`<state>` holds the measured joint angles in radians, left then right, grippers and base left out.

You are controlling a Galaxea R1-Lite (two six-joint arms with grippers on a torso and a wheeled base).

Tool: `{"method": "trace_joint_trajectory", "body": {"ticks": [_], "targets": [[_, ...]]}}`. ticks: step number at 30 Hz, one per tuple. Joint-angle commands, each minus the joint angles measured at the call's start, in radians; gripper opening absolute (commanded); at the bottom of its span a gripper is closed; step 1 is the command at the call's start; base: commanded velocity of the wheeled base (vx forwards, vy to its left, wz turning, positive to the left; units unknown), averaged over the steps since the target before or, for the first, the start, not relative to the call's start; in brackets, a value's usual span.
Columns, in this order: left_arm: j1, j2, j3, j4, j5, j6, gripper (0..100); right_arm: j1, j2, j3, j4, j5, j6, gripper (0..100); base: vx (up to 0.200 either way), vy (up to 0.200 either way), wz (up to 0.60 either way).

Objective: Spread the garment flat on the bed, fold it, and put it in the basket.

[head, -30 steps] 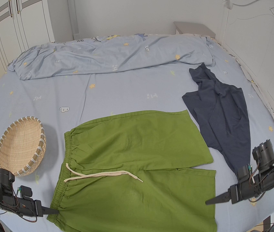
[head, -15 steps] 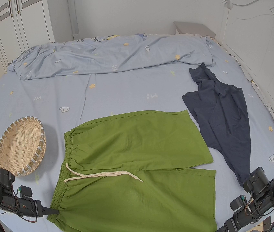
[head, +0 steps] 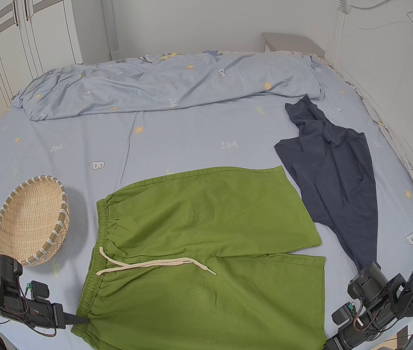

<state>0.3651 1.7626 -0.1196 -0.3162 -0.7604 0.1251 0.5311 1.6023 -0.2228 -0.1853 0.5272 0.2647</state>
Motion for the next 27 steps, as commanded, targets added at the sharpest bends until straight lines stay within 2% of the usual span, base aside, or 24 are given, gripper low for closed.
{"method": "trace_joint_trajectory", "body": {"ticks": [1,9,16,17,23,27], "targets": [[-0.008,-0.003,0.003,0.0,0.0,0.001,0,0.023,0.059,0.0,0.0,0.0,-0.001,100,0.0,0.0,0.0],[-0.008,-0.003,0.003,0.0,0.0,-0.001,0,0.041,0.068,0.0,-0.006,0.0,0.001,100,0.0,0.0,0.0],[-0.008,-0.003,0.003,0.0,0.0,0.001,0,0.013,0.065,0.031,-0.075,-0.001,0.005,100,0.0,0.0,0.0],[-0.008,-0.003,0.003,0.0,0.0,0.001,0,-0.008,0.065,0.043,-0.105,-0.006,0.005,0,0.0,0.0,0.0],[-0.006,-0.003,0.003,0.0,0.0,0.001,0,-0.02,0.064,0.051,-0.112,-0.013,0.002,0,0.0,0.0,0.0],[-0.005,-0.003,0.003,0.0,0.0,0.001,0,-0.045,0.033,0.062,-0.105,-0.05,-0.002,0,0.0,0.0,0.0]]}}
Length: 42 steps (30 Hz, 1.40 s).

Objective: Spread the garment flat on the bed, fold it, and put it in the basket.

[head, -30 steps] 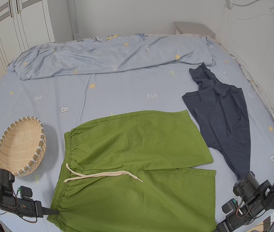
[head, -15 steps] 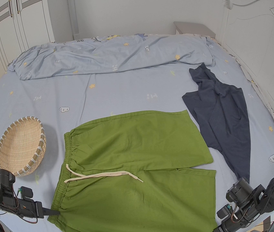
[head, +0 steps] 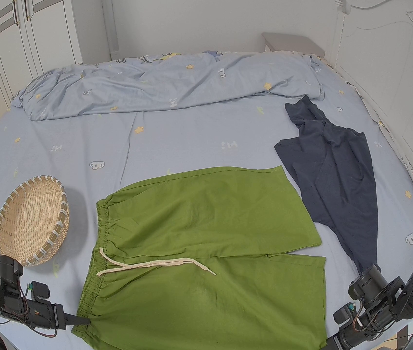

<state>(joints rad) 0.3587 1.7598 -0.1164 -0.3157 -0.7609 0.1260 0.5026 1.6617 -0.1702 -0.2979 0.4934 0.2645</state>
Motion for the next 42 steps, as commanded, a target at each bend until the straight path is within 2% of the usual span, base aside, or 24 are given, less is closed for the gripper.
{"method": "trace_joint_trajectory", "body": {"ticks": [1,7,13,15,17,18,19,20,21,22,23,24,25,26,30,34,35,36,42], "targets": [[0.003,0.0,0.0,0.0,0.0,0.0,0,-0.016,-0.036,0.017,0.008,-0.015,-0.002,0,0.0,0.0,0.0],[0.014,-0.01,0.02,0.0,0.009,0.007,0,-0.006,-0.105,0.066,0.013,-0.013,-0.005,0,0.0,0.0,0.0],[0.017,-0.049,0.011,0.0,0.014,0.007,0,-0.006,-0.111,0.034,0.013,-0.019,0.001,0,0.0,0.0,0.0],[0.017,-0.086,0.007,0.001,0.009,0.004,0,-0.001,-0.138,0.012,0.017,-0.05,0.002,0,0.0,0.0,0.0],[0.016,-0.145,0.004,0.007,0.008,0.001,0,0.014,-0.214,-0.043,0.057,-0.136,0.006,0,0.0,0.0,0.0],[0.016,-0.145,0.004,0.007,0.008,0.001,0,0.014,-0.214,-0.043,0.057,-0.136,0.006,0,0.0,0.0,0.0],[0.009,-0.195,-0.012,0.01,0.009,-0.017,0,0.025,-0.28,-0.121,0.143,-0.202,0.006,0,0.0,0.0,0.0],[0.009,-0.195,-0.012,0.01,0.009,-0.017,0,0.025,-0.28,-0.121,0.143,-0.202,0.006,0,0.0,0.0,0.0],[-0.017,-0.267,-0.058,0.027,0.011,-0.126,0,0.022,-0.361,-0.238,0.264,-0.226,0.006,0,0.0,0.0,0.0],[-0.024,-0.278,-0.068,0.032,0.012,-0.151,0,0.022,-0.37,-0.253,0.281,-0.226,0.007,0,0.0,0.0,0.0],[-0.073,-0.335,-0.134,0.06,0.02,-0.304,0,0.017,-0.412,-0.347,0.378,-0.226,0.007,0,0.0,0.0,0.0],[-0.093,-0.361,-0.169,0.076,0.025,-0.376,0,0.016,-0.424,-0.393,0.419,-0.226,0.007,0,0.0,0.0,0.0],[-0.093,-0.361,-0.169,0.076,0.025,-0.376,0,0.016,-0.424,-0.393,0.419,-0.226,0.007,0,0.0,0.0,0.0],[-0.138,-0.418,-0.275,0.13,0.028,-0.526,0,0.008,-0.447,-0.531,0.531,-0.228,0.007,0,0.0,0.0,0.0],[-0.185,-0.413,-0.407,0.208,0.058,-0.546,0,0.004,-0.441,-0.707,0.611,-0.23,0.013,0,0.0,0.0,0.0],[-0.248,-0.307,-0.543,0.231,0.189,-0.589,0,0.004,-0.395,-0.85,0.651,-0.23,0.042,0,0.0,0.0,0.0],[-0.25,-0.303,-0.548,0.231,0.193,-0.592,0,0.004,-0.392,-0.854,0.652,-0.23,0.044,0,0.0,0.0,0.0],[-0.267,-0.256,-0.606,0.23,0.229,-0.626,0,0.002,-0.37,-0.91,0.654,-0.231,0.052,0,0.0,0.0,0.0],[-0.28,-0.169,-0.723,0.227,0.229,-0.646,0,-0.05,-0.277,-1.043,0.651,-0.231,0.048,0,0.0,0.0,0.0]]}}
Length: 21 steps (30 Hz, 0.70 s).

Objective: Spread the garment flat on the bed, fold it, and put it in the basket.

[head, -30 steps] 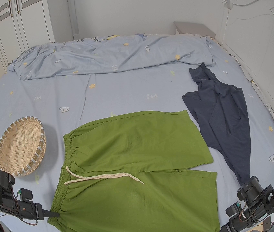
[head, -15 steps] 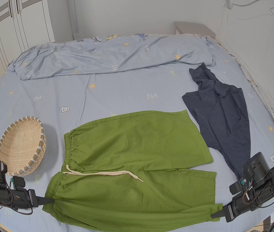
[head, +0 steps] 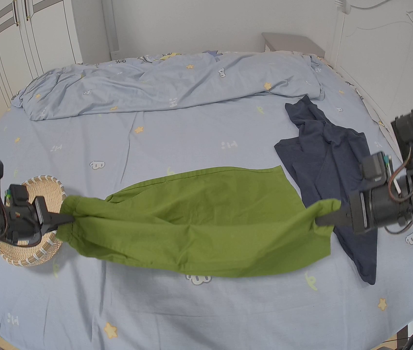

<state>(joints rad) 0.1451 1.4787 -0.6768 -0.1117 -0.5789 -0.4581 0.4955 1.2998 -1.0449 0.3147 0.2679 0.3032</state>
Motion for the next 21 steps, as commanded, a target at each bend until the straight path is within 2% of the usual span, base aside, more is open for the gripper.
{"method": "trace_joint_trajectory", "body": {"ticks": [1,6,11,14,16,17,21], "targets": [[-0.07,0.135,-0.182,0.023,0.045,-0.06,0,-0.055,0.116,-0.204,0.037,-0.006,0.01,0,0.0,0.0,0.0],[-0.071,0.229,-0.236,0.021,0.042,-0.057,0,-0.095,0.19,-0.311,0.041,-0.006,0.011,0,0.0,0.0,0.0],[-0.061,0.285,-0.224,0.02,0.042,-0.054,0,-0.14,0.256,-0.397,0.043,-0.006,0.01,0,0.0,0.0,0.0],[-0.036,0.268,-0.162,0.021,0.041,-0.04,0,-0.172,0.282,-0.431,0.043,-0.006,0.01,0,0.0,0.0,0.0],[-0.032,0.247,-0.129,0.021,0.041,-0.019,0,-0.176,0.283,-0.431,0.043,-0.006,0.01,0,0.0,0.0,0.0],[-0.022,0.212,-0.086,0.021,0.039,0.021,0,-0.183,0.282,-0.432,0.043,-0.006,0.01,0,0.0,0.0,0.0],[-0.01,0.163,-0.032,0.021,0.021,0.039,0,-0.186,0.283,-0.437,0.043,-0.006,0.008,0,0.0,0.0,0.0]]}}
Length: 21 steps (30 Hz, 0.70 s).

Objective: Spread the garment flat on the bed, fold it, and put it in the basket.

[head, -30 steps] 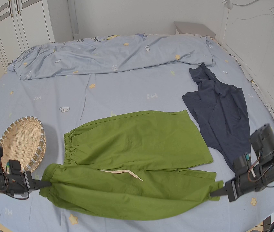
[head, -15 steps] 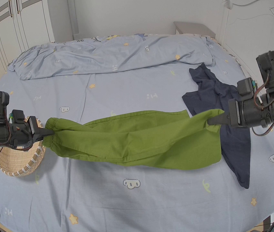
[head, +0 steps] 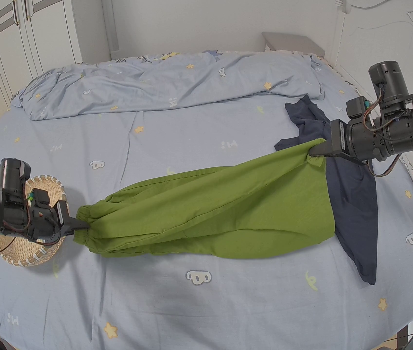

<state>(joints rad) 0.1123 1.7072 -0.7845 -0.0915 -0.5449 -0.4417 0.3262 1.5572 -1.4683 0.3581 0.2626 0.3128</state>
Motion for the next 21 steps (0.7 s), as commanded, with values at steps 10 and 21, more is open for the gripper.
{"method": "trace_joint_trajectory", "body": {"ticks": [10,21], "targets": [[0.033,-0.063,0.039,0.001,-0.013,0.018,0,-0.016,0.06,-0.032,-0.013,0.0,0.0,0,0.0,0.0,0.0],[0.029,0.06,-0.081,0.007,-0.013,0.02,0,-0.041,0.196,-0.152,0.016,-0.002,-0.001,0,0.0,0.0,0.0]]}}
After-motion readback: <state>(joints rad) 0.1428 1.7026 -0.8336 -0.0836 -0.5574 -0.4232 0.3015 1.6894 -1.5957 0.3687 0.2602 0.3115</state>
